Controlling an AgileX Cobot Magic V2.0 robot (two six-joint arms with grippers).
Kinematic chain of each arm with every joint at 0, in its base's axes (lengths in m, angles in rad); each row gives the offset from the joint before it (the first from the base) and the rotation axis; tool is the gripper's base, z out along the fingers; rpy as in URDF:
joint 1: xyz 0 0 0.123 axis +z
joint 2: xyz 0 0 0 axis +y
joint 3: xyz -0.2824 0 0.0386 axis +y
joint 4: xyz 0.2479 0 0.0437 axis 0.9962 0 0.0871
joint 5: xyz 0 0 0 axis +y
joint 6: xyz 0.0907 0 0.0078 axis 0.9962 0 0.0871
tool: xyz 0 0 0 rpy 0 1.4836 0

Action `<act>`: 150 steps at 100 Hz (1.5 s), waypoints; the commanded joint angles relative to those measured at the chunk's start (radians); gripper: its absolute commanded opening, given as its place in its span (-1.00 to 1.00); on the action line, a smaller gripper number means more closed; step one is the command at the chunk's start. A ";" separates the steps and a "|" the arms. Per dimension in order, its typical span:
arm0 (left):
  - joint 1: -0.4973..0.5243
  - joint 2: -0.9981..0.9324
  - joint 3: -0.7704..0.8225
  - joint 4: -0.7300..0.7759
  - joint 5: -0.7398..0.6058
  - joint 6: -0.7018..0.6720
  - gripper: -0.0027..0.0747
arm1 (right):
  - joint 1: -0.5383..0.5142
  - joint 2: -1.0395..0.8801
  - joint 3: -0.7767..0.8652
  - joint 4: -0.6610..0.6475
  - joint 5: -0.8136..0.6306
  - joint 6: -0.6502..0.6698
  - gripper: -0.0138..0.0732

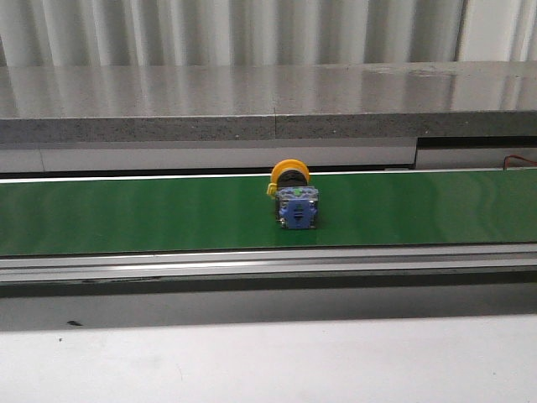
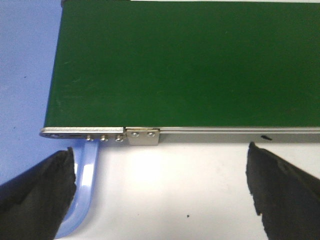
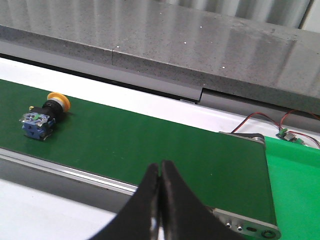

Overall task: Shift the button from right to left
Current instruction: 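Lower the left gripper onto the button on the belt and grasp it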

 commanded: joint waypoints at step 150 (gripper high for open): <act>-0.515 0.979 -0.937 -0.050 0.468 -0.427 0.75 | 0.003 0.008 -0.024 0.006 -0.078 -0.012 -0.84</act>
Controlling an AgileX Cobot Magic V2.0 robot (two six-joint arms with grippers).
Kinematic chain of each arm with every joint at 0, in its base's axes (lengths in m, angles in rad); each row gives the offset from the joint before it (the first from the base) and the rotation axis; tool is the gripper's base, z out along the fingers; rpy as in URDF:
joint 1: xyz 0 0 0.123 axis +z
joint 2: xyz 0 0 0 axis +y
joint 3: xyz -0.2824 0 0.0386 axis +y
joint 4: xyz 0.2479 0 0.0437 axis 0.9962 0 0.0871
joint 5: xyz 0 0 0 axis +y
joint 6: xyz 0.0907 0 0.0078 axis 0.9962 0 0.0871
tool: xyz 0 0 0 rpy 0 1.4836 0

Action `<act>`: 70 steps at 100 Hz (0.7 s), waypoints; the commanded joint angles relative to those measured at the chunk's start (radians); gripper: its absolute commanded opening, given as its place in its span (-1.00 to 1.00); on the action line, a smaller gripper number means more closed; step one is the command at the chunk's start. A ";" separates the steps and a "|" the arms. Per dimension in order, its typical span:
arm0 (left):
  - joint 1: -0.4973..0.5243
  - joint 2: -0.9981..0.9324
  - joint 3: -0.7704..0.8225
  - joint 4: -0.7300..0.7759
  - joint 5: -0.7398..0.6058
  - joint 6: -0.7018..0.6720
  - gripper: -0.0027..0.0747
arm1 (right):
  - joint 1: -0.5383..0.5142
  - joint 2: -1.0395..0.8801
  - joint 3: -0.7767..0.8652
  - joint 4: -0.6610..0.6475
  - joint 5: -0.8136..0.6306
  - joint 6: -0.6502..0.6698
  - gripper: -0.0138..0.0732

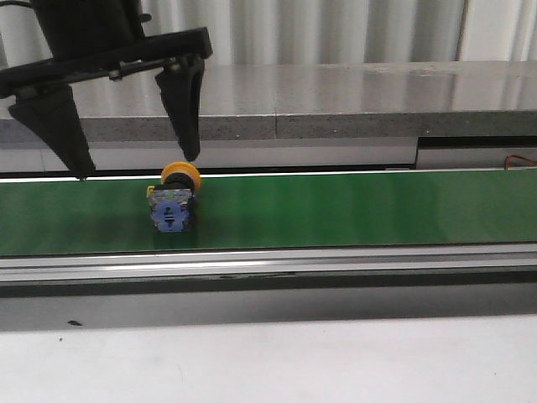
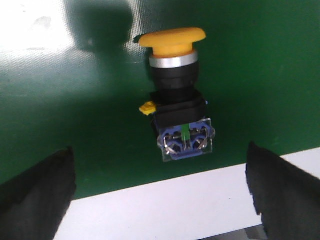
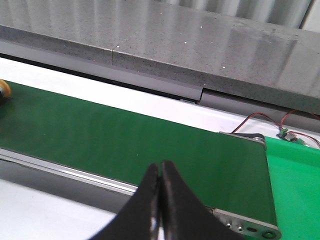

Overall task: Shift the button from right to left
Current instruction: 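Lower the left gripper onto the button on the belt and grasp it, then lift the button with the left gripper and carry it over the blue tray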

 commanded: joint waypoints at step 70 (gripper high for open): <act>-0.008 0.066 -0.050 0.095 0.036 -0.095 -0.42 | 0.003 0.008 -0.024 0.006 -0.078 -0.012 -0.84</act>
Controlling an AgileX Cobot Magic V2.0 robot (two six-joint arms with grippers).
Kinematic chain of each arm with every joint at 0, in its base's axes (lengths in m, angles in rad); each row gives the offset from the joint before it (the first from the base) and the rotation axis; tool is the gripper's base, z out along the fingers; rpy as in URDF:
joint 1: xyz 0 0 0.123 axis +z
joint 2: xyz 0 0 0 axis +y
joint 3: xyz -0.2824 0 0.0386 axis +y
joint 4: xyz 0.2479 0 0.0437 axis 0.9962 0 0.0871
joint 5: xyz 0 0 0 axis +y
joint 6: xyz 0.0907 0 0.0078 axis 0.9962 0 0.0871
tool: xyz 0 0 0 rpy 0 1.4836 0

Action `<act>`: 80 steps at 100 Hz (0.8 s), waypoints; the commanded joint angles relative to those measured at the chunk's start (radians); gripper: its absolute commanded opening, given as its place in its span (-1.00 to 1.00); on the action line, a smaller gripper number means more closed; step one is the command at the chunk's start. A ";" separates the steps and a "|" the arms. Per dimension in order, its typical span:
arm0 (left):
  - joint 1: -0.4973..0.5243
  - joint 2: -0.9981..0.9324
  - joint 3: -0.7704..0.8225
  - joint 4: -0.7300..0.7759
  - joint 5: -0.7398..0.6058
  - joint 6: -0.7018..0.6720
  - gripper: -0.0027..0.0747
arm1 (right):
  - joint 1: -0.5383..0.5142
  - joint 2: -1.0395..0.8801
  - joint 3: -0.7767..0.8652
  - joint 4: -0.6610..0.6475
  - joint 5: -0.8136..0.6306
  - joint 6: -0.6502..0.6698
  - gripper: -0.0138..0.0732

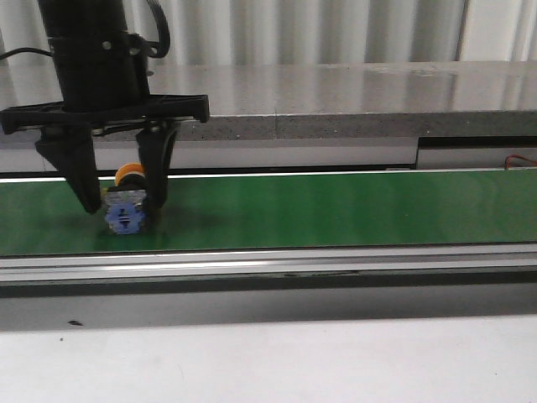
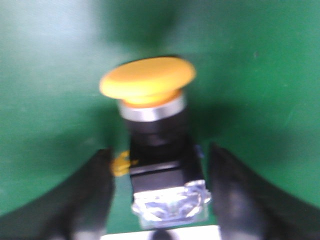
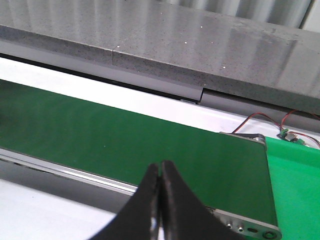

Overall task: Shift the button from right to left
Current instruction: 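Lift the button with the left gripper and carry it over the blue tray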

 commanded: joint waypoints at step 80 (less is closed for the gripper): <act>0.267 -0.194 -0.082 0.066 0.048 0.234 -0.61 | 0.003 0.008 -0.024 0.006 -0.078 -0.012 -0.84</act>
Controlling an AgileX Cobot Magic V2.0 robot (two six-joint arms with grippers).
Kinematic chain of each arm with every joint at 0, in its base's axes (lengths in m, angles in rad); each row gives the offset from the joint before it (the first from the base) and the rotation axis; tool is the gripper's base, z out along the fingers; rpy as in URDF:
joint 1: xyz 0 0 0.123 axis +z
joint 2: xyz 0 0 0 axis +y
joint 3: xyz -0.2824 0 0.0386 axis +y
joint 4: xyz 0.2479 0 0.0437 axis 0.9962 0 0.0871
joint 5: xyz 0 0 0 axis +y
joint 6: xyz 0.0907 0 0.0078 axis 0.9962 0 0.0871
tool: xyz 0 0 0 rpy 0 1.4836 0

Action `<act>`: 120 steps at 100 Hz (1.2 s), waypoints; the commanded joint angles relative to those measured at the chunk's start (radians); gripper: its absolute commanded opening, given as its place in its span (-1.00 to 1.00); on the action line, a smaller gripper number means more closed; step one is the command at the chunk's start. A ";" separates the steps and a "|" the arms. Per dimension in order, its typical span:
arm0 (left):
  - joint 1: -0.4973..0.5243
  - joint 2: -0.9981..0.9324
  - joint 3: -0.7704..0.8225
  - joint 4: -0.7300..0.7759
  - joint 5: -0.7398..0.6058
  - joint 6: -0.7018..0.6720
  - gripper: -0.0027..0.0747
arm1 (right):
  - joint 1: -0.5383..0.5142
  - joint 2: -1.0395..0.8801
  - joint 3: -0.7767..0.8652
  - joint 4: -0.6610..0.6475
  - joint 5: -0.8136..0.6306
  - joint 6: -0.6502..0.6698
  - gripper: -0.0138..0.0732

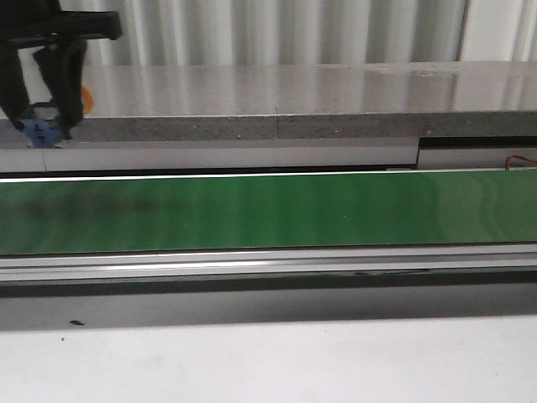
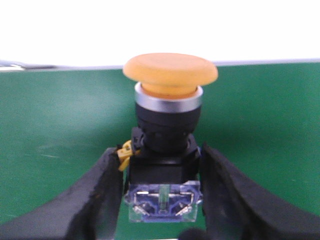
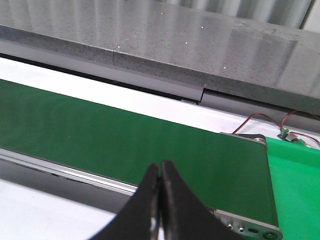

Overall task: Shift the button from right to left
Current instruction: 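Lift the button with the left gripper and carry it over the blue tray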

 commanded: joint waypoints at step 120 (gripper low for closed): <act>0.691 -0.056 0.212 0.022 -0.181 0.565 -0.61 | 0.003 0.008 -0.024 0.006 -0.078 -0.012 -0.84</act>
